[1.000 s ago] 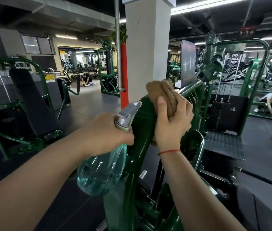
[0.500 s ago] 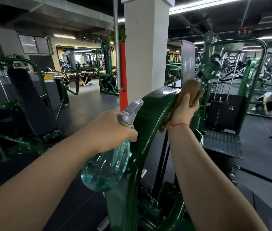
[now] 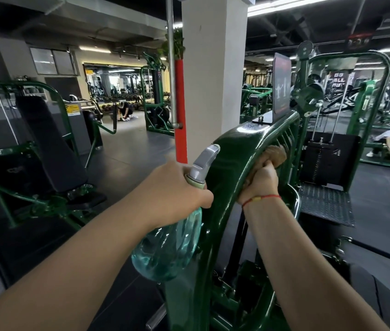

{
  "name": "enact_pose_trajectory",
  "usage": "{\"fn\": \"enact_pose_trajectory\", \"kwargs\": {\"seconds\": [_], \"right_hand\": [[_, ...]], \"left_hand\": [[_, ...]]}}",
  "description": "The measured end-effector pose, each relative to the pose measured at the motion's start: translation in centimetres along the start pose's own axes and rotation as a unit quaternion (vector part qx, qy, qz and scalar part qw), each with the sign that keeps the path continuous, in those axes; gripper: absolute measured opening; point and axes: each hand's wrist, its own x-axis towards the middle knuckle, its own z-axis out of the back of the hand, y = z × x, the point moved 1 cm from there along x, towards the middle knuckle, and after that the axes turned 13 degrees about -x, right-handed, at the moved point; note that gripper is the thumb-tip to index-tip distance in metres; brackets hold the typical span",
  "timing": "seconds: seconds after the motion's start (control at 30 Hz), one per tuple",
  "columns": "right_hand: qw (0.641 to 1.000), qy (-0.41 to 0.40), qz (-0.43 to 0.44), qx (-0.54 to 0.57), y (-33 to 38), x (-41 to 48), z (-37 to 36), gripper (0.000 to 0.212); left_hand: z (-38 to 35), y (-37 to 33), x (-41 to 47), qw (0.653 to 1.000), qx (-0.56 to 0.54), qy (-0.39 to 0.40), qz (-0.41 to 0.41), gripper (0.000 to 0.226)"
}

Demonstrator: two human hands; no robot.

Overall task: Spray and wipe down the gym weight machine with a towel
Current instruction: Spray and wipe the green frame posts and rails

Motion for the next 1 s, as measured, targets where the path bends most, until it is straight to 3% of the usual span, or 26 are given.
{"fn": "enact_pose_trajectory", "kwargs": {"seconds": [0.13, 0.33, 0.47, 0.6, 0.83, 0.93, 1.0], "right_hand": [[1.000, 0.016, -0.006, 0.007, 0.8, 1.8, -1.3, 0.041], [0.976, 0.056, 0.015, -0.210, -1.9, 2.4, -1.4, 0.035], [0.963, 0.147, 0.029, -0.225, -2.4, -0.3, -0.9, 0.043], [0.955, 0.169, 0.016, -0.242, -2.2, -2.7, 0.1, 0.044], [0.973, 0.038, 0.006, -0.227, -2.1, -6.6, 2.0, 0.055], [0.973, -0.060, 0.048, -0.216, -2.9, -7.5, 2.7, 0.064], [0.959, -0.104, 0.121, -0.233, -3.2, -9.1, 3.1, 0.051]], "left_hand": [[-0.2, 0.2, 0.1, 1.000, 0.012, -0.013, -0.001, 0.018], [-0.2, 0.0, 0.0, 1.000, 0.011, -0.010, -0.003, 0.013], [0.1, 0.0, -0.1, 1.000, -0.004, 0.009, -0.003, 0.017], [0.2, 0.6, 0.0, 1.000, -0.018, 0.021, 0.003, 0.024], [0.7, 1.7, -0.1, 0.997, -0.066, 0.038, -0.023, 0.022], [1.1, 2.4, -0.6, 0.991, -0.118, 0.059, -0.027, 0.020], [1.2, 2.9, -0.9, 0.989, -0.128, 0.057, -0.037, 0.020]]}}
